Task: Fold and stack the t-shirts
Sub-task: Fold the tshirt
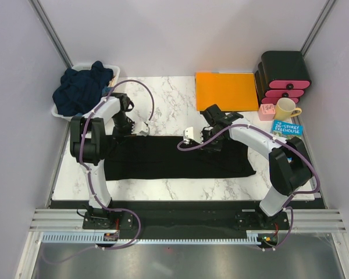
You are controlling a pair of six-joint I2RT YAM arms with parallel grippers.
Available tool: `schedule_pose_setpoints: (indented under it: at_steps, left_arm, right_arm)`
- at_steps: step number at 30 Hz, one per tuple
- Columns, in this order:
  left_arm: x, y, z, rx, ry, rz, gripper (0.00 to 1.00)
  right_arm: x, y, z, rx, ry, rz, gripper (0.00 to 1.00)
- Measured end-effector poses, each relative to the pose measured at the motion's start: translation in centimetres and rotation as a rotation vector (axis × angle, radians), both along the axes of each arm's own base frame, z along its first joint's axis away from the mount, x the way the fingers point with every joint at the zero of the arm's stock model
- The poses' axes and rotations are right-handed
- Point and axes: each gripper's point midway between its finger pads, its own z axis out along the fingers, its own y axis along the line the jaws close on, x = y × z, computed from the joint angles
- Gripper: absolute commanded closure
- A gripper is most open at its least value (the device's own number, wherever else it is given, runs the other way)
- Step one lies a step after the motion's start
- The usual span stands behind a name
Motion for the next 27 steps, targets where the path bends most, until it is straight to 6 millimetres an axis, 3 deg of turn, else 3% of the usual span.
schedule_pose_setpoints:
  at_steps: [6, 9, 13, 22, 27]
  left_arm:
    - [0.0, 0.0, 0.0, 0.000, 0.000, 0.000, 0.98]
    - [0.0, 0.0, 0.0, 0.000, 0.000, 0.000, 0.98]
    - [-0.2, 0.0, -0.2, 0.002, 0.006, -0.001, 0.98]
    - [-0.2, 0.0, -0.3, 0.001, 0.004, -0.002, 0.98]
    - [-0.1, -0.2, -0.3, 0.001, 0.001, -0.008, 0.98]
  right_arm:
    - [0.8, 0.3, -0.6, 0.003, -0.020, 0.003, 0.74]
    - [0.8, 0.3, -2.0, -0.013, 0.008, 0.006, 0.81]
    - [0.7, 0.2, -2.7, -0.025, 0.025, 0.009, 1.00]
    - [0.1, 0.2, -2.6, -0.022, 0.048, 0.010, 1.00]
    - [-1.3, 0.4, -1.3, -0.003, 0.085, 0.028, 1.00]
